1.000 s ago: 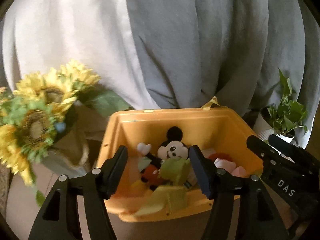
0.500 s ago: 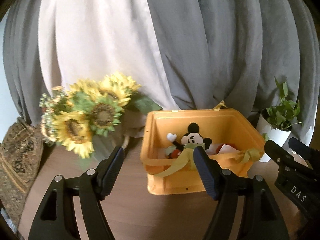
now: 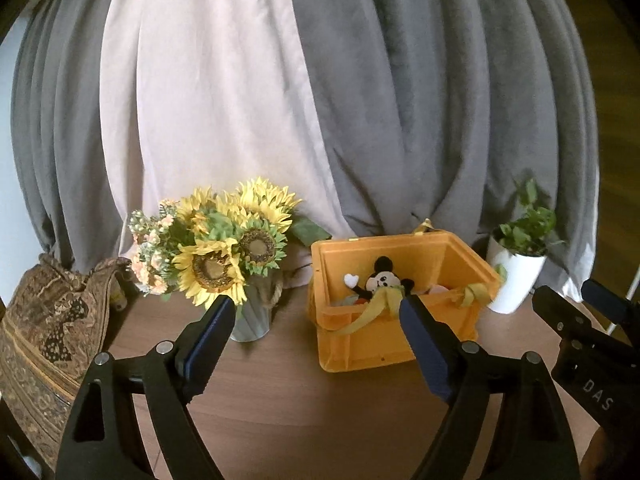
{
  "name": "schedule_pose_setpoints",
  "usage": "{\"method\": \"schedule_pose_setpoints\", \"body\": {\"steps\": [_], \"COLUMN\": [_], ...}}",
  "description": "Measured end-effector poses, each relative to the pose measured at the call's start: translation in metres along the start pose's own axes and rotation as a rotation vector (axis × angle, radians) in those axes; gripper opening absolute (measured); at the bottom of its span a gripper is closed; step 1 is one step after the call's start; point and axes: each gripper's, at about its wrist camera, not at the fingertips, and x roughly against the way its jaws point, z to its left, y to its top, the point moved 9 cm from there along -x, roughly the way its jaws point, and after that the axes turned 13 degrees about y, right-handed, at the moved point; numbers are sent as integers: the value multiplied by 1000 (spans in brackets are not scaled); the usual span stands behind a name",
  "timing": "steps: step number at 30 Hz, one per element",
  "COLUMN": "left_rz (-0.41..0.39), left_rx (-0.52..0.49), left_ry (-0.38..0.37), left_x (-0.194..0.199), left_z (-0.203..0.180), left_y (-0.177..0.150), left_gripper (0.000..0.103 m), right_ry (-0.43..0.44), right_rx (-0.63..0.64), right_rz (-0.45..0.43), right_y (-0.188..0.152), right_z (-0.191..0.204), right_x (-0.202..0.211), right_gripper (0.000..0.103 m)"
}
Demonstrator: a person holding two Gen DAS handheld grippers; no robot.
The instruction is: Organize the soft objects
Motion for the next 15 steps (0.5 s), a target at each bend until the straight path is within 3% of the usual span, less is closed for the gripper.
{"method": "schedule_pose_setpoints", "body": {"steps": [7, 9, 15], "left_rz": [-24, -31, -50], "left_rx": [-5, -3, 27], "left_ry": [-28, -26, -10], "left_x": [36, 46, 87], "left_z": [14, 16, 21], "left_y": [-9, -11, -22], "left_gripper": [85, 87, 89], "right_ry": [-29, -27, -15], "right_rx": [-15, -24, -5], "right_rz": [-24, -27, -39], "right_y": [-14, -16, -24], "right_z": [16, 17, 22], "right_x": [40, 48, 82], "right_gripper": [73, 77, 78]}}
